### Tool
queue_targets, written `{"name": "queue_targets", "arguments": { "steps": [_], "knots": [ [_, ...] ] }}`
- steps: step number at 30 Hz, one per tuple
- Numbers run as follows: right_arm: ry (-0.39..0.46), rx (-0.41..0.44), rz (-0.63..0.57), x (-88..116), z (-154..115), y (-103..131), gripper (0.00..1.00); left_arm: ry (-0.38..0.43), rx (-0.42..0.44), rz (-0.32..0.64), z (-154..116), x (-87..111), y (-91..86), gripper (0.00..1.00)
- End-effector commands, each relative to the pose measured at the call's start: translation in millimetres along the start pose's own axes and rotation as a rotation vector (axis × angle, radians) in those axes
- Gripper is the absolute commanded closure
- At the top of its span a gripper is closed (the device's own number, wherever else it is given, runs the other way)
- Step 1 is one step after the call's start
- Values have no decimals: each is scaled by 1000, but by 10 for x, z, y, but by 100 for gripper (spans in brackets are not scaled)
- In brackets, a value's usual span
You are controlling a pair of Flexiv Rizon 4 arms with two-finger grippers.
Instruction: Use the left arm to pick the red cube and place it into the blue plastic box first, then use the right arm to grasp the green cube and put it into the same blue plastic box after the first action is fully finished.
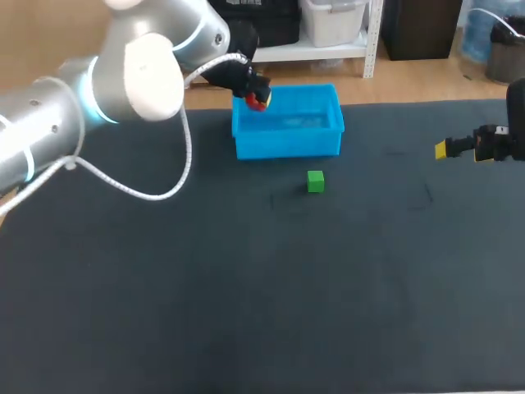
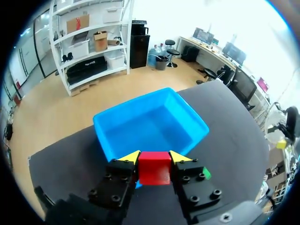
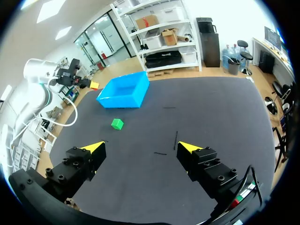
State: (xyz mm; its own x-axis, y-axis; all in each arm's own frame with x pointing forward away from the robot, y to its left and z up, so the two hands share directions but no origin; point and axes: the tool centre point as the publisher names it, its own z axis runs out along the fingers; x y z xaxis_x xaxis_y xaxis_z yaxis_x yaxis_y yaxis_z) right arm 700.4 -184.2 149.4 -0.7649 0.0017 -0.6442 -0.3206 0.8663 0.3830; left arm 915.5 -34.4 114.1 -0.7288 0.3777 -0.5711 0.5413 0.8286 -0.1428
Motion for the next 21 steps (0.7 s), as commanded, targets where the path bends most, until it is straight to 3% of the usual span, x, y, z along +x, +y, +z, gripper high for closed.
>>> {"name": "queue_targets", "arguments": {
  "steps": [1,21],
  "knots": [
    [1,0,0,-1,-3,-2,0,32,18,-4,284,-221,71,100],
    [1,0,0,-1,-3,-2,0,98,38,-22,633,-139,147,100]
  ]
}}
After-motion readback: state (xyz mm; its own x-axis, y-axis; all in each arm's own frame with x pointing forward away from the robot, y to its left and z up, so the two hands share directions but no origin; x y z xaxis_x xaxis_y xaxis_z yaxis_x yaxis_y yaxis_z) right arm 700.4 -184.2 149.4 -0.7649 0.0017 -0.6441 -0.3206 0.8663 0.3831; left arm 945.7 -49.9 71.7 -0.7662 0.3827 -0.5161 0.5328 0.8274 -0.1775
